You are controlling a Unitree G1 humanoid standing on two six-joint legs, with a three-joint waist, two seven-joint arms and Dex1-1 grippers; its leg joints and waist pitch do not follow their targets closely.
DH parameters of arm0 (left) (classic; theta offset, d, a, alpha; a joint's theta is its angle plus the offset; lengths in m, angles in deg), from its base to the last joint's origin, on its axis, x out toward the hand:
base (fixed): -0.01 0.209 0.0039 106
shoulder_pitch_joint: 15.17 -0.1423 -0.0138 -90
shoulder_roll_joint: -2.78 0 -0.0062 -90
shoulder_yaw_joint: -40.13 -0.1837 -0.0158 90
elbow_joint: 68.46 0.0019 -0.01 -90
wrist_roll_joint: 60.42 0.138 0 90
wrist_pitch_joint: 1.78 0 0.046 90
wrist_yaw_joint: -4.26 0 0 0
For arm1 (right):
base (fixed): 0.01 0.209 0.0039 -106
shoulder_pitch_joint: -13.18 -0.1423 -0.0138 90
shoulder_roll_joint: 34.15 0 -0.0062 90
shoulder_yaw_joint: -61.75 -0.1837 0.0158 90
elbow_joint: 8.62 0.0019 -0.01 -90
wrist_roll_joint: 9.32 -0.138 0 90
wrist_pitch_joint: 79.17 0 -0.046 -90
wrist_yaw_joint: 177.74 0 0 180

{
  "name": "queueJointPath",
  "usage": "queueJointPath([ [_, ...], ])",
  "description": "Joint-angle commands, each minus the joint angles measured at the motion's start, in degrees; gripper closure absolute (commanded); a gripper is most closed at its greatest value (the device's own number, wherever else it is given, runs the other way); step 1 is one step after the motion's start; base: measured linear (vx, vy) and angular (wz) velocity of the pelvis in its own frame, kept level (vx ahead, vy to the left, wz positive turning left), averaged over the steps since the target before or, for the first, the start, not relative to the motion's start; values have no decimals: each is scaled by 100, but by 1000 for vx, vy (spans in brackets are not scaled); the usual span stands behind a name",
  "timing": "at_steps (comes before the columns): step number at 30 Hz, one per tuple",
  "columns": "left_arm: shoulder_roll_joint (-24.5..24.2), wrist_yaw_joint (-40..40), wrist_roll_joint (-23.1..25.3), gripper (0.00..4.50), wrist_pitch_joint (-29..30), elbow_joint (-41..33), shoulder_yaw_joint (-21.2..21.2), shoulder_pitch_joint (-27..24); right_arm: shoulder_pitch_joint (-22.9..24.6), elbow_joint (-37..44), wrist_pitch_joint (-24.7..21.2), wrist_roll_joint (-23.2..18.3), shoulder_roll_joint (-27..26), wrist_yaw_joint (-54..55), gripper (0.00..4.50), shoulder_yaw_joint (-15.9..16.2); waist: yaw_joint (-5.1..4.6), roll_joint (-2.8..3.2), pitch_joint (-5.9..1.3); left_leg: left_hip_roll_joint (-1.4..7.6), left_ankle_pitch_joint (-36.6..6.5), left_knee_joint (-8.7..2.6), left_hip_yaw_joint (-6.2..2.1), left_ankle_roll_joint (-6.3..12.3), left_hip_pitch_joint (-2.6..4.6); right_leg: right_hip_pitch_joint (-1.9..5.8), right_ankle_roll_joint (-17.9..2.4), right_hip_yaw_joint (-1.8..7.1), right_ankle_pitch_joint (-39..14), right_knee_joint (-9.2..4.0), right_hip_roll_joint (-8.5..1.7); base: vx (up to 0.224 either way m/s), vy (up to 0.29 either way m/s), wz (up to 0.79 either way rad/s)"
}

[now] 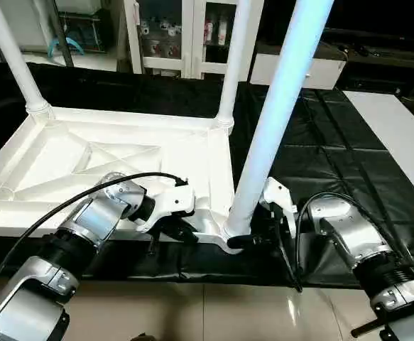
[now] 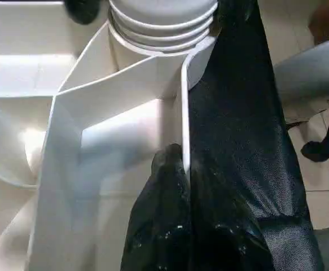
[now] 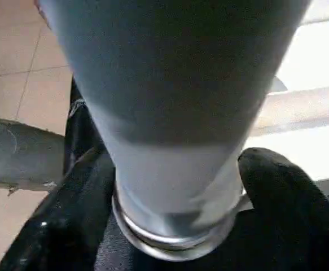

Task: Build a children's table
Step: Rotate leg to tighten

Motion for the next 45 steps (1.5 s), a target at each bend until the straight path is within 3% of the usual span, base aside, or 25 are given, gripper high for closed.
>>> queueJointPath([
  [1, 93, -99, 276, 450, -11, 222, -389, -91, -125, -63, 11, 65, -18, 26, 116, -13, -26, 69, -314, 102, -1817, -422, 25, 19, 56, 189, -1119, 197, -1879, -420, -246, 0, 0, 0],
  [8, 155, -103, 327, 450, -11, 359, -438, 14, -160, -116, -28, 98, 11, -168, 174, 18, -19, 40, -317, 105, -1827, -425, 14, 18, 47, 192, -1101, 194, -1931, -414, -250, 0, 0, 0],
  [11, 230, 47, 362, 450, 44, 441, -412, 28, -184, -304, -1, 56, -148, 97, 176, -125, -16, 0, -312, 106, -1796, -424, 16, 33, 41, 187, -1118, 194, -1949, -409, -256, 0, 0, 0],
  [12, 230, 47, 362, 450, 44, 441, -412, 28, -184, -304, -1, 56, -148, 97, 178, -125, -18, 12, -308, 104, -1823, -426, 16, 31, 38, 183, -1115, 196, -2008, -414, -261, 0, 0, 0],
  [13, 257, 93, 350, 450, 59, 460, -388, 30, -197, -362, 28, 71, -203, 266, 178, -174, -19, 17, -303, 102, -1850, -430, 10, 22, 32, 187, -1086, 194, -2089, -425, -265, 0, 0, 0],
  [14, 376, 276, 280, 450, 105, 554, -269, 48, -252, -588, 30, 76, -407, 827, 178, -356, -31, -57, -289, 99, -1891, -434, 3, 11, 26, 161, -986, 197, -2378, -429, -281, 0, 0, 0],
  [15, 445, 371, 237, 450, 125, 613, -196, 61, -285, -713, 15, 75, -515, 1117, 178, -454, -30, -43, -286, 94, -1940, -439, -3, -31, 46, 149, -944, 194, -2520, -459, -287, 0, 0, 0],
  [16, 541, 580, 216, 450, 162, 704, -102, 78, -303, -846, -95, 28, -686, 1543, 178, -604, -62, 14, -279, 90, -2102, -453, -26, -120, 54, 127, -880, 191, -2759, -482, -294, 0, 0, 0],
  [17, 541, 580, 216, 450, 162, 704, -102, 78, -303, -846, -95, 28, -686, 1543, 178, -604, -76, -13, -278, 89, -2180, -458, -40, -166, 53, 137, -820, 173, -2880, -503, -291, 0, 0, 0],
  [18, 601, 719, 211, 450, 185, 763, -46, 89, -310, -919, -180, -11, -792, 1799, 178, -698, -125, -50, -277, 74, -2358, -474, -76, -199, 22, 159, -628, 142, -3182, -529, -287, 0, 0, 0],
  [20, 702, 944, 215, 450, 230, 870, 38, 131, -307, -937, -238, -74, -923, 2025, 179, -795, -154, -26, -287, 79, -2481, -477, -100, -185, 50, 139, -576, 130, -3268, -560, -297, 0, 0, 0],
  [21, 902, 1454, 265, 450, 324, 1070, 165, 242, -344, -1020, -244, -139, -1173, 2515, 180, -958, -194, -98, -290, 80, -2503, -478, -91, -169, 22, 127, -596, 129, -3214, -558, -288, 0, 0, 0],
  [22, 1080, 1925, 308, 450, 392, 1230, 276, 336, -390, -1125, -183, -120, -1377, 3029, 180, -1067, -161, -62, -290, 76, -2529, -478, -104, -199, 66, 107, -588, 120, -3285, -578, -300, 0, 0, 0],
  [23, 1098, 1972, 312, 450, 399, 1246, 287, 346, -395, -1135, -177, -118, -1398, 3081, 180, -1078, -188, -62, -281, 70, -2536, -473, -92, -215, 57, 84, -596, 131, -3273, -576, -294, 0, 0, 0],
  [24, 1325, 2581, 325, 450, 571, 1436, 467, 461, -470, -1325, -89, 3, -1616, 3769, 180, -1144, -221, -99, -286, 60, -2514, -482, -112, -268, 29, 108, -568, 105, -3313, -564, -291, 0, 0, 0],
  [25, 1325, 2581, 325, 450, 571, 1436, 467, 461, -470, -1325, -89, 3, -1616, 3769, 180, -1144, -208, -98, -301, 60, -2504, -482, -127, -274, 30, 130, -527, 90, -3349, -569, -306, 0, 0, 0],
  [28, 1803, 4079, 347, 450, 609, 1964, 929, 774, -814, -2048, 18, 164, -2227, 5782, 181, -1478, -235, -119, -309, 55, -2356, -488, -104, -196, 0, 120, -569, 103, -3032, -566, -298, 0, 0, 0],
  [29, 1893, 4432, 358, 450, 530, 2099, 1033, 852, -909, -2224, 0, 133, -2400, 6314, 181, -1609, -260, -102, -307, 42, -2401, -493, -108, -275, 39, 79, -583, 101, -3044, -567, -289, 0, 0, 0],
  [31, 1945, 4666, 377, 450, 455, 2210, 1085, 918, -986, -2357, -13, 138, -2532, 6672, 181, -1664, -266, -102, -327, 32, -2400, -488, -110, -269, 47, 99, -558, 92, -2950, -566, -284, 0, 0, 0],
  [32, 2022, 5016, 408, 450, 282, 2463, 1180, 1043, -1152, -2551, 136, 340, -2720, 7124, 181, -1608, -252, -34, -322, 32, -2298, -489, -71, -193, 40, 76, -606, 126, -2525, -565, -265, 0, 0, 0],
  [33, 2045, 5196, 446, 450, 195, 2605, 1212, 1111, -1250, -2637, 291, 425, -2796, 7319, 181, -1608, -263, -80, -336, 18, -2243, -473, -40, -174, 41, 72, -649, 137, -2338, -550, -247, 0, 0, 0],
  [37, 2036, 5449, 504, 450, 94, 2762, 1271, 1176, -1454, -2803, 686, 472, -2925, 7537, 181, -1664, -185, -86, -363, 19, -1782, -450, 22, -2, 15, 119, -783, 164, -1721, -466, -241, 17, -1, 2],
  [41, 1997, 5450, 534, 450, -5, 2867, 1250, 1175, -1623, -2912, 1001, 385, -2978, 7491, 181, -1833, -120, -61, -410, 12, -1076, -375, 83, 232, -5, 148, -1070, 183, -674, -330, -224, 62, -13, 6],
  [43, 1934, 5327, 542, 450, -82, 2833, 1212, 1130, -1619, -2806, 1096, 217, -2989, 6998, 181, -1900, -91, -59, -433, -4, -579, -320, 100, 478, -59, 202, -1223, 181, 29, -228, -219, 0, 0, 0],
  [45, 1844, 5124, 546, 450, -168, 2769, 1179, 1078, -1529, -2630, 1216, 174, -2913, 6564, 126, -1839, -83, -49, -433, -4, -447, -307, 111, 635, -65, 222, -1310, 171, 124, -219, -224, 0, 0, 0],
])
